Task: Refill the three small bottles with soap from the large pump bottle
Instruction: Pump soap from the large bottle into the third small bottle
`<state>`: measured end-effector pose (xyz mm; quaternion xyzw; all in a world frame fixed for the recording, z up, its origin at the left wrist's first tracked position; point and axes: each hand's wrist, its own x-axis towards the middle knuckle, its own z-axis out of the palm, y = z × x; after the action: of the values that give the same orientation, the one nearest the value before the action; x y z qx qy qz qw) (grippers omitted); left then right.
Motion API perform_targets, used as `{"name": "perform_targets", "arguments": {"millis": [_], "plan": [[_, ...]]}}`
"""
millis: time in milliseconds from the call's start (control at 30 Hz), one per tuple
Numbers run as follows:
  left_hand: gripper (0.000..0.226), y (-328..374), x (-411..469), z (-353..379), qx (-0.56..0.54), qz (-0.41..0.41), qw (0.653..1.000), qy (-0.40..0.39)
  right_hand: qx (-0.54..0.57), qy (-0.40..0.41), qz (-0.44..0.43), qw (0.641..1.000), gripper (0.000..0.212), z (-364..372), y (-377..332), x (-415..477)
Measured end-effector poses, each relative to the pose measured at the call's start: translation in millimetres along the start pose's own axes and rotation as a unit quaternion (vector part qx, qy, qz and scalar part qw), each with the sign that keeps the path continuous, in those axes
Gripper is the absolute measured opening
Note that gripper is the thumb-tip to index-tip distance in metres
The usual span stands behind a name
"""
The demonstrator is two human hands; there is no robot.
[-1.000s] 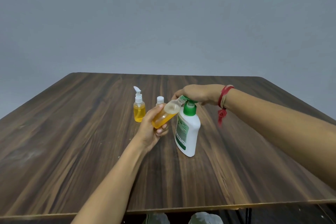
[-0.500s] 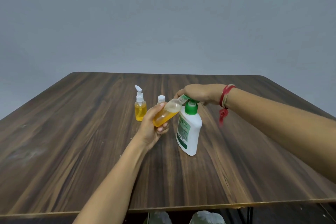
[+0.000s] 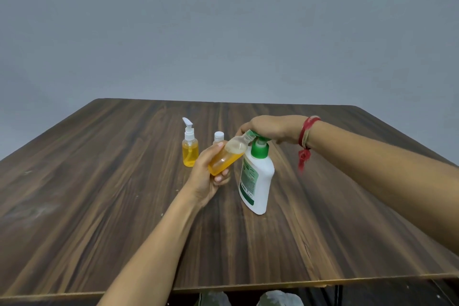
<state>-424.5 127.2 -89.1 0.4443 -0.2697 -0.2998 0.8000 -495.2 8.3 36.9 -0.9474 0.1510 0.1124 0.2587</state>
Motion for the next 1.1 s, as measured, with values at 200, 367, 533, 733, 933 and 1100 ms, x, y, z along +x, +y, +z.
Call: {"name": "perform_targets", "arguments": {"millis": [200,367,533,733,933,1100], "plan": [[0.032,0.8,-0.1,-0.9,0.0,0.0,1.0,0.006,-0.015,-0.007,0.002,1.0,0.037,0.1,1.7,0.5],[0.032,1.3,-0.2,-0.3,0.003,-0.001,1.0,0.007,-0.005,-0.013,0.007,1.0,0.036,0.6,3.8,0.6],[0.029,0.8,-0.2,1.4,-0.007,0.001,1.0,0.003,-0.011,-0.012,-0.004,1.0,0.033,-2.7,2.2,2.2],[0.03,0.6,-0.1,-0.4,0.005,-0.004,1.0,-0.007,-0.01,-0.019,0.0,1.0,0.029,-0.8,2.0,1.4],[0.031,-0.3,1.3,-1.8,0.001,-0.004,1.0,0.003,-0.006,0.0,-0.01,1.0,0.037,0.4,3.9,2.4],[0.029,0.1,0.3,0.3,-0.002,0.001,1.0,0.002,-0.002,-0.001,-0.014,1.0,0.038,0.5,4.0,1.6]]}}
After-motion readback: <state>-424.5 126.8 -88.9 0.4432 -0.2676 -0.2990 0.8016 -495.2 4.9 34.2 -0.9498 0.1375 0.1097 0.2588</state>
